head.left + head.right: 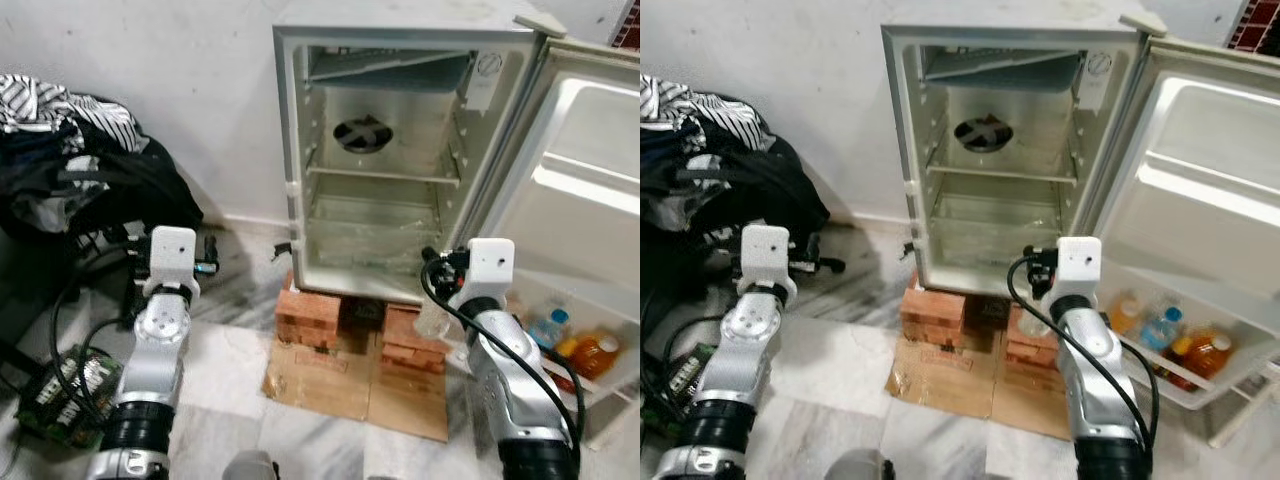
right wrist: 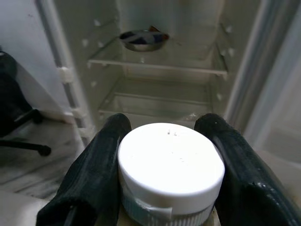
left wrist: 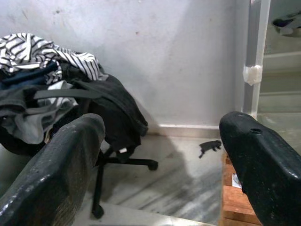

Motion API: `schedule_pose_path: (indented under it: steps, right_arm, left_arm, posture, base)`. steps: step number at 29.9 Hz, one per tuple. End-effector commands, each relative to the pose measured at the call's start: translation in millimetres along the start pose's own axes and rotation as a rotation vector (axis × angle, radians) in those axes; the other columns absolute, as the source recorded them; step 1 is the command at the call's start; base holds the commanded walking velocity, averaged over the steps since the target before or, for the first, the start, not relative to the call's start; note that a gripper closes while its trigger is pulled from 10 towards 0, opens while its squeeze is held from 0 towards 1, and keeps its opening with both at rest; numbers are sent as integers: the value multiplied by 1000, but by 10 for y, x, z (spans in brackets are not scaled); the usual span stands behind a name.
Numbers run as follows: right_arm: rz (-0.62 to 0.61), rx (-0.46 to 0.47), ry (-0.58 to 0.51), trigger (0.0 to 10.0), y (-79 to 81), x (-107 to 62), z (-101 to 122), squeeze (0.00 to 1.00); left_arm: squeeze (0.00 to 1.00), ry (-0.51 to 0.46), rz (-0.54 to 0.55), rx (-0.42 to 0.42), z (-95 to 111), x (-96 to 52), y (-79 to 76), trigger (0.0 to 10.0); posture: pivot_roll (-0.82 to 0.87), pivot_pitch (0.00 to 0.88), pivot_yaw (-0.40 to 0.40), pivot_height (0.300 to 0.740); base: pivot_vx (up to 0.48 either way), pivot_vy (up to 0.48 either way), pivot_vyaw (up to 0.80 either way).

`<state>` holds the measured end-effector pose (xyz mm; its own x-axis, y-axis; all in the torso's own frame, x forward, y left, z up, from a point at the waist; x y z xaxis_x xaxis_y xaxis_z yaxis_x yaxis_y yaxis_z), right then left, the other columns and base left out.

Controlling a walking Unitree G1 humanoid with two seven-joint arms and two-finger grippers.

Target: Restocking fridge

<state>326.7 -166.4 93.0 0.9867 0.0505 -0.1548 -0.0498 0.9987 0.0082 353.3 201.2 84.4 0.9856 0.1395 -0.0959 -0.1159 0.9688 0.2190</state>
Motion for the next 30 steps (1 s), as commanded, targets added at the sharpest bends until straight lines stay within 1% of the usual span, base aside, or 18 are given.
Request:
schedule_pose_path:
  steps: [1,7,9,10,14,16,24,30]
  right_arm:
    - [34,-6,-61,10000,70,31,155,0]
    - [85,-17,-108,10000,151,22,238,0]
    - [96,-32,-119,10000,166,18,258,0]
    - [95,-54,-141,10000,170,16,298,0]
    - [120,-35,-193,10000,234,17,430,0]
    - [124,-31,-195,10000,243,18,436,0]
    - [148,-40,-198,10000,291,16,419,0]
    - [148,-40,-192,10000,278,11,397,0]
  left_arm:
    - [0,-17,7,-10,51,25,35,10000]
    - [0,-23,7,-15,56,23,36,10000]
    - [0,-20,0,-26,52,22,23,10000]
    - [0,-20,0,-28,53,22,17,10000]
    - [0,-22,11,-32,65,37,18,10000]
    - [0,-17,13,-38,61,40,15,10000]
    - [0,5,21,-50,37,43,-12,10000]
    - [0,-15,8,-73,66,25,-70,10000]
  posture:
    - [72,0,-26,740]
    - [70,0,-25,740]
    - [69,0,-25,740]
    - [69,0,-24,740]
    - [68,0,-23,740]
    - [69,0,-24,740]
    - [69,0,-25,740]
    - [68,0,-26,740]
  base:
    - [289,0,0]
    - [408,0,0]
    - [480,0,0]
    - [480,0,0]
    - [467,0,0]
    - [431,0,0]
    - [318,-351,0]
    - [0,0,0]
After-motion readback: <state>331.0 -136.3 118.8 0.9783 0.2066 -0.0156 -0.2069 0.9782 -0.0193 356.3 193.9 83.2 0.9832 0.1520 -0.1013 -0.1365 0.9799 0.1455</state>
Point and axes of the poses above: a point about 5 cm out from each wrist's last joint towards the gripper, its own x axis pointing out of the wrist towards the gripper, its own z axis along the axis of the wrist's last joint, y = z × x, the point moved 5 cm from there along x, pointing out of the wrist towards the gripper, and after that the axes turned 1 degree about -x, right-handed, at the moved point
